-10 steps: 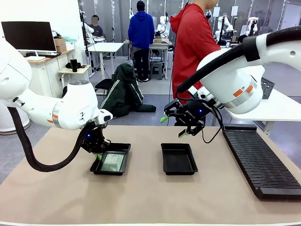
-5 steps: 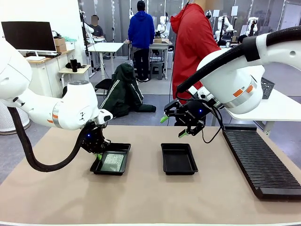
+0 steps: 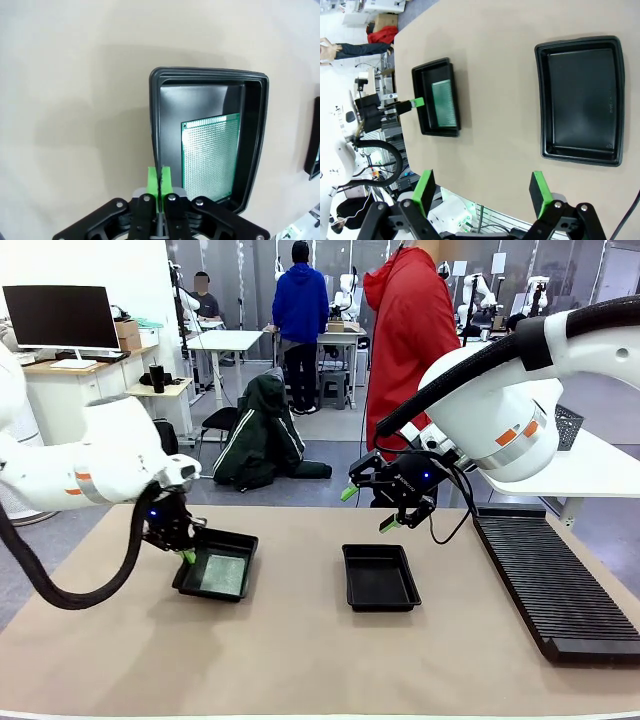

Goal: Inspect and transfer BCBs to ESD trays.
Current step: Pick up the ESD tray and place it on the left side of the table.

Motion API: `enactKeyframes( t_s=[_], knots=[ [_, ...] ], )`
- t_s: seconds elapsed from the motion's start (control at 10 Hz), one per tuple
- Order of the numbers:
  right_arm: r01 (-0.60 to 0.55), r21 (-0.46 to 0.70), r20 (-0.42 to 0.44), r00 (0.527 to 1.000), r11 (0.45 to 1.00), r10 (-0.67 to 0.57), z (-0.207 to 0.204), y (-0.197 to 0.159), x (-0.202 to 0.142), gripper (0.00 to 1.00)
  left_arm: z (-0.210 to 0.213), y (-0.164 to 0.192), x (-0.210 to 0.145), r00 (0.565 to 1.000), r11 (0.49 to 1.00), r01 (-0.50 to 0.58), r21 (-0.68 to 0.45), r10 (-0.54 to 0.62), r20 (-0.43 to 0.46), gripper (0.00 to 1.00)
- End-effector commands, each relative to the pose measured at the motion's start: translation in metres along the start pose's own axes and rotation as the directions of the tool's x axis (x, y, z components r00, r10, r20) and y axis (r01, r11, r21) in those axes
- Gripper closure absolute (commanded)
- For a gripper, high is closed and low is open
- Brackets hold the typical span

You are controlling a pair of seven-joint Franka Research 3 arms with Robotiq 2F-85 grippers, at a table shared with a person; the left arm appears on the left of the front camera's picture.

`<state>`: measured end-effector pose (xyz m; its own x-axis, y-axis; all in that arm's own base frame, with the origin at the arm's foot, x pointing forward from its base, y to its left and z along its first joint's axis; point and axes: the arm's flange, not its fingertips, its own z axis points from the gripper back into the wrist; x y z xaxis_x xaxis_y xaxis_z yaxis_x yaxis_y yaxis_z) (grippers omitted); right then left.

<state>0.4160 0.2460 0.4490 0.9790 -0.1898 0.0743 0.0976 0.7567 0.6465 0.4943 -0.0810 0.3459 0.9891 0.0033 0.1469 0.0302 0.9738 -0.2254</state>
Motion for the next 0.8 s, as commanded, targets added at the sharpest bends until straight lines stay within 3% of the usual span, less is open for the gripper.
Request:
enactKeyframes(
  t_s=[0.0,0.3,0.7],
  knots=[
    [0.002,-0.015,0.000,1.000,1.000,-0.002,0.000,0.001,0.000,0.00,0.017,0.047,-0.003,1.000,0.992,0.018,-0.124,-0.019,-0.014,0.97],
    [0.002,-0.015,0.000,1.000,1.000,-0.002,0.000,0.001,0.000,0.00,0.030,0.121,-0.002,0.999,0.976,0.000,-0.216,-0.007,-0.032,0.97],
    [0.002,-0.015,0.000,1.000,1.000,-0.002,0.000,0.001,0.000,0.00,0.035,0.181,-0.011,0.999,0.982,0.017,-0.191,-0.025,-0.036,0.97]
  ],
)
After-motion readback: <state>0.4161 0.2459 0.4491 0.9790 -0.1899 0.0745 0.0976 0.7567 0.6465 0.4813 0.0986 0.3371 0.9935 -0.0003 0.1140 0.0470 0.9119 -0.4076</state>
